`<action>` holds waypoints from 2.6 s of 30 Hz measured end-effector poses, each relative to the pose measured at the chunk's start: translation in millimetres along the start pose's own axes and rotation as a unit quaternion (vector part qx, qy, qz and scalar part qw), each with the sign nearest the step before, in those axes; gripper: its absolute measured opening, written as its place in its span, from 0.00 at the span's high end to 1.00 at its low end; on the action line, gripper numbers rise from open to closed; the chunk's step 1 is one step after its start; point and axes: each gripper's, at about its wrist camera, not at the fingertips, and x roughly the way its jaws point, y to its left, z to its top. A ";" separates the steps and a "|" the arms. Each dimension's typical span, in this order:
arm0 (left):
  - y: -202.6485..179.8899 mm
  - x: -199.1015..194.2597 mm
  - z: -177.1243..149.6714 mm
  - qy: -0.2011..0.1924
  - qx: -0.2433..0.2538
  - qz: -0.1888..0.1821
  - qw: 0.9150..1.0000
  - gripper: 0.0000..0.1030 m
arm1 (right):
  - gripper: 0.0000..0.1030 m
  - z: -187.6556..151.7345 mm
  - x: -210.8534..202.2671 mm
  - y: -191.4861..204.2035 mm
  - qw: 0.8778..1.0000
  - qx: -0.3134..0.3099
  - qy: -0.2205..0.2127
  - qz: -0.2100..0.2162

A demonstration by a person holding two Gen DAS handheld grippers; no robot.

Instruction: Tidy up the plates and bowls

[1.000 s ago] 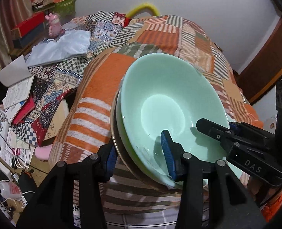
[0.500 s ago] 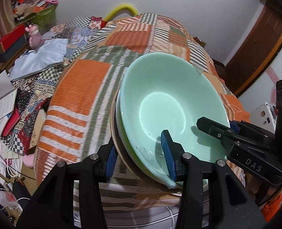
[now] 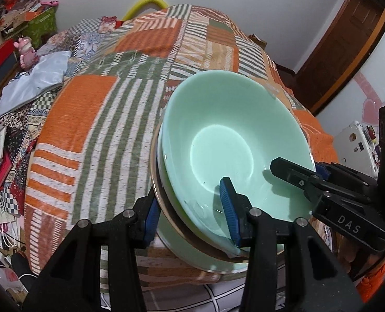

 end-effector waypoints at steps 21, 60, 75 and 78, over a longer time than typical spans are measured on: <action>-1.4 16.5 2.2 0.009 -0.001 -0.006 1.000 0.57 | 0.67 -8.0 -5.2 -16.7 1.000 0.007 -0.009 -0.006; -49.4 -200.0 -36.4 -0.363 0.083 0.045 0.927 0.02 | 0.12 -17.9 -175.9 50.2 0.951 -0.086 -0.296 -0.018; -51.8 -202.2 -46.5 -0.376 0.085 0.039 0.922 0.00 | 0.00 -25.4 -185.4 55.5 0.941 -0.085 -0.325 -0.042; -52.4 -202.1 -48.9 -0.378 0.085 0.038 0.921 0.00 | 0.00 -26.6 -186.0 56.2 0.941 -0.086 -0.326 -0.042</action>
